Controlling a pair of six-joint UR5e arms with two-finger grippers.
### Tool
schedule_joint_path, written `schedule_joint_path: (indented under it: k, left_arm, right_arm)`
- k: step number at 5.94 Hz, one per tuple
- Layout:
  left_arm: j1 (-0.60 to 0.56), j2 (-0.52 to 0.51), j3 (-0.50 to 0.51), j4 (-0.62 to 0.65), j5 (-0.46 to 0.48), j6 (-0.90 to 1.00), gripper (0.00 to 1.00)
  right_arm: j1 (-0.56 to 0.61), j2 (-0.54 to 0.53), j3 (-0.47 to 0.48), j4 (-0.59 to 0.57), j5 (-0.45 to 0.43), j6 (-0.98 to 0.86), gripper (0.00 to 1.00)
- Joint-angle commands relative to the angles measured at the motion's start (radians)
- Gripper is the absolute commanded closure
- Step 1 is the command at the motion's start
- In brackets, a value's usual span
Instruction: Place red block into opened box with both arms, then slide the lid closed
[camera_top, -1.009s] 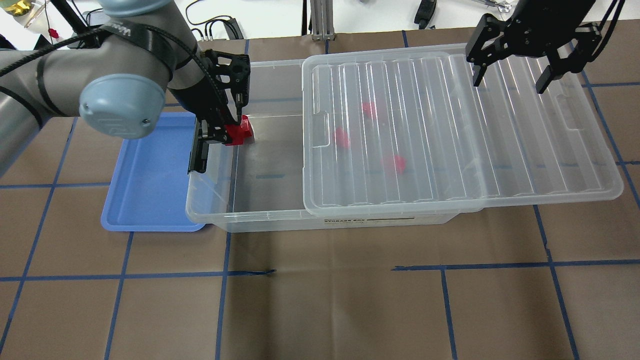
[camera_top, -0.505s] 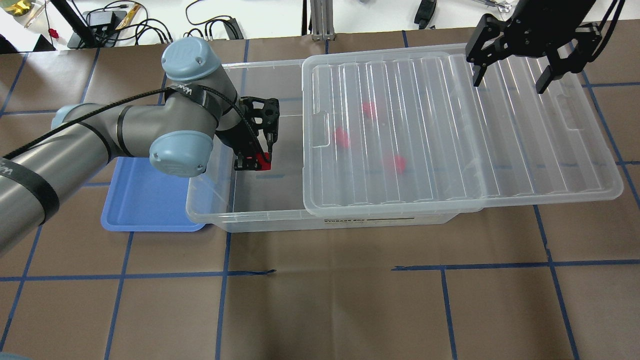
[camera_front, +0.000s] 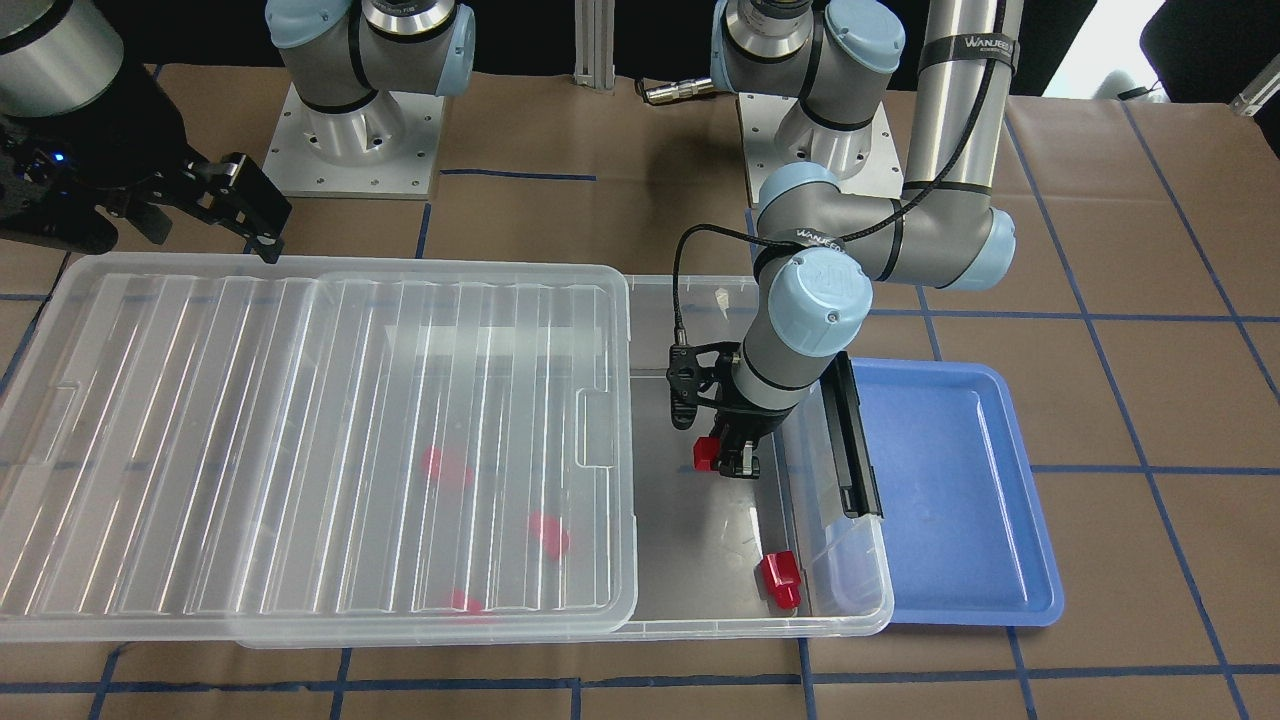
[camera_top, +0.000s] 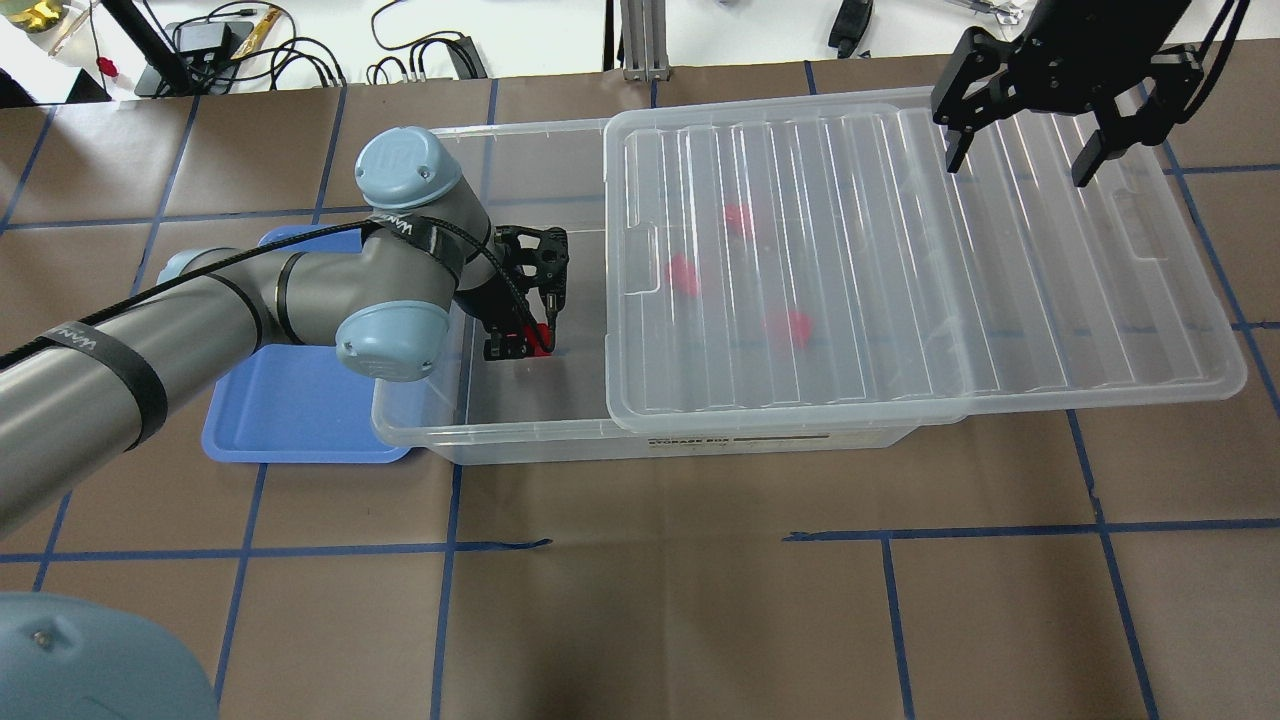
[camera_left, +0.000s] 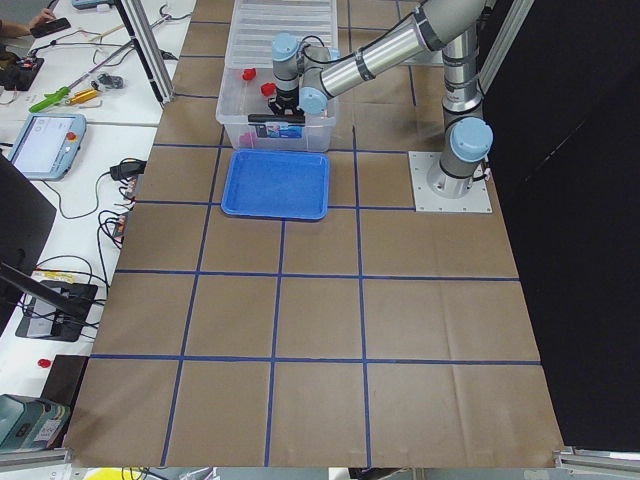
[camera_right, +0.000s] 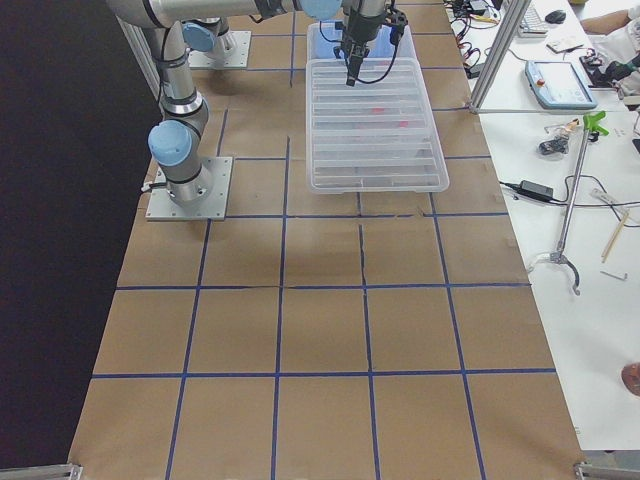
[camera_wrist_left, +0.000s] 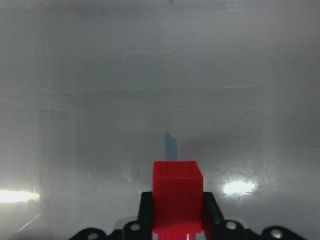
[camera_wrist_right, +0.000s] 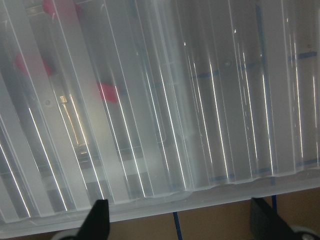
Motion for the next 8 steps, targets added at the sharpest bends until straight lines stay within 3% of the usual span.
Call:
schedule_joint_path:
  k: [1, 2, 4, 5, 6, 7, 8]
  left_arm:
    - [0.001, 0.026, 0.004, -0.014, -0.002, -0.04, 0.02]
    - [0.001, 0.099, 0.039, -0.125, -0.003, -0.051, 0.02]
    - [0.004, 0.24, 0.294, -0.588, -0.003, -0.091, 0.02]
    - [0.003, 0.261, 0.377, -0.723, 0.007, -0.134, 0.02]
    - [0.003, 0.272, 0.393, -0.731, 0.023, -0.285, 0.02]
    - [0.009, 0.294, 0.419, -0.734, 0.141, -0.365, 0.02]
    - [0.026, 0.337, 0.392, -0.731, 0.17, -0.56, 0.02]
  right_arm:
    - [0.0, 0.0, -0.001, 0.0, 0.0, 0.0, 0.0]
    - [0.0, 0.0, -0.001, -0.002, 0.0, 0.0, 0.0]
    - [0.0, 0.0, 0.001, 0.0, -0.002, -0.005, 0.0]
    - [-0.006, 0.003, 0.004, -0.003, -0.003, -0.021, 0.0]
    - [-0.015, 0.003, 0.002, -0.015, -0.006, -0.093, 0.0]
    - [-0.058, 0.005, 0.002, -0.017, -0.026, -0.186, 0.0]
    - [-0.157, 0.009, 0.004, -0.018, -0.07, -0.327, 0.0]
